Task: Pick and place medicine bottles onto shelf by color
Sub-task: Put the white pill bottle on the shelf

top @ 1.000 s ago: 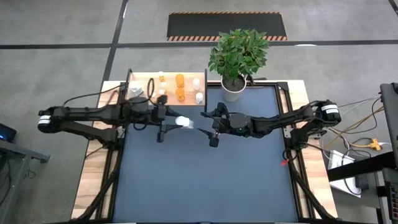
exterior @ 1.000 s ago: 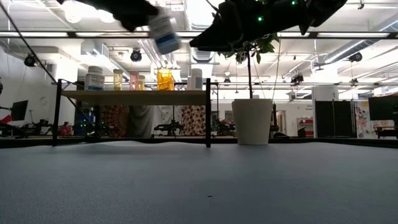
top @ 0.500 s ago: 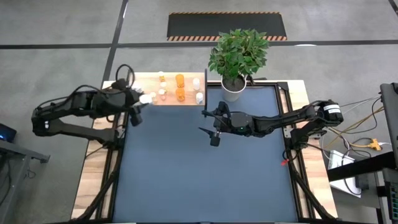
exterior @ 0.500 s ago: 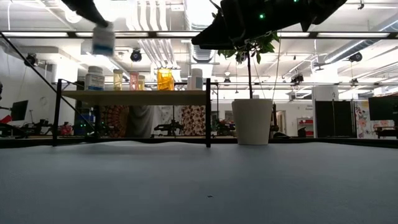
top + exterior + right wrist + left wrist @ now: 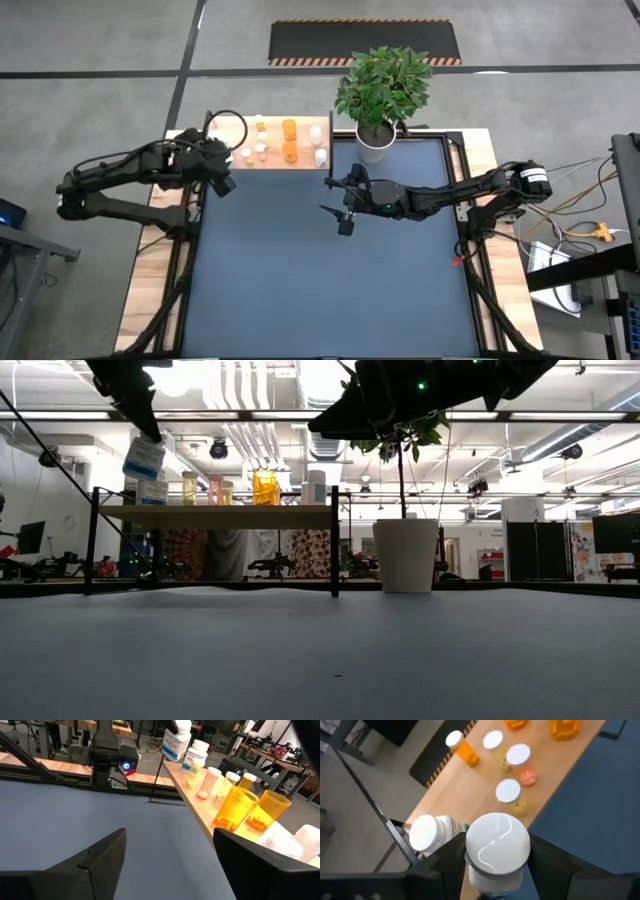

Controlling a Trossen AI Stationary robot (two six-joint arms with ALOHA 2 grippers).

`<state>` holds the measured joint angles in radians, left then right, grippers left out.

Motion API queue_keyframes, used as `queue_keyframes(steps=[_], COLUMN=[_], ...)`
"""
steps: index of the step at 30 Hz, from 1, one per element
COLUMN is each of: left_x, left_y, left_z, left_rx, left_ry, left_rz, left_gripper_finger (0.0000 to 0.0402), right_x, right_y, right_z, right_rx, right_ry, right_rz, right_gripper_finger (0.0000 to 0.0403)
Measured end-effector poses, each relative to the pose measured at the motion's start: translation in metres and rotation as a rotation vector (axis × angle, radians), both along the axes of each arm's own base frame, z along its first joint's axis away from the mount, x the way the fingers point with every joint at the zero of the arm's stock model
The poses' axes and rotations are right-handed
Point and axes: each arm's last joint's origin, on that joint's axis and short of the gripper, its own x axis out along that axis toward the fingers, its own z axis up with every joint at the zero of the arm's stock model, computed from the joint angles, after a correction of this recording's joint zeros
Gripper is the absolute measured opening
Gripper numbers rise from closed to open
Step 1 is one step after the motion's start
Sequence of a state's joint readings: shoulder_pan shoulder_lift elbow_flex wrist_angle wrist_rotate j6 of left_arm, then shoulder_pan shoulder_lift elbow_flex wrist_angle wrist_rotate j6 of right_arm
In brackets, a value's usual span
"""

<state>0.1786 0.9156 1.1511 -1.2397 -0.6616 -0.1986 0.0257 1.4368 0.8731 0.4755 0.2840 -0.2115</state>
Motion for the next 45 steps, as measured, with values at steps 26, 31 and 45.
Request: queue_keyframes(steps=[26,31,45], left_x=[0.011,0.013,-0.002], left_y=[0.028,0.036,0.03], left_z=[-0.031,-0.035,-0.028], left_rx=[0.008,-0.002,-0.03], left_ry=[-0.049,-0.026,-0.094], left_rz=[0.139,0.189,0.168], left_gripper_finger=[0.0169,0.0169,0.02], right_x=[-0.001,-0.001,-0.001], right_y=[0.0,0.0,0.0], right_z=[-0.005,-0.005,-0.005], right_rx=[0.014,0.016,0.011], right_ry=[0.022,0.022,0.024], right_rz=[0.003,0.003,0.004], right_gripper_finger=[0.0287,0.0287,0.029])
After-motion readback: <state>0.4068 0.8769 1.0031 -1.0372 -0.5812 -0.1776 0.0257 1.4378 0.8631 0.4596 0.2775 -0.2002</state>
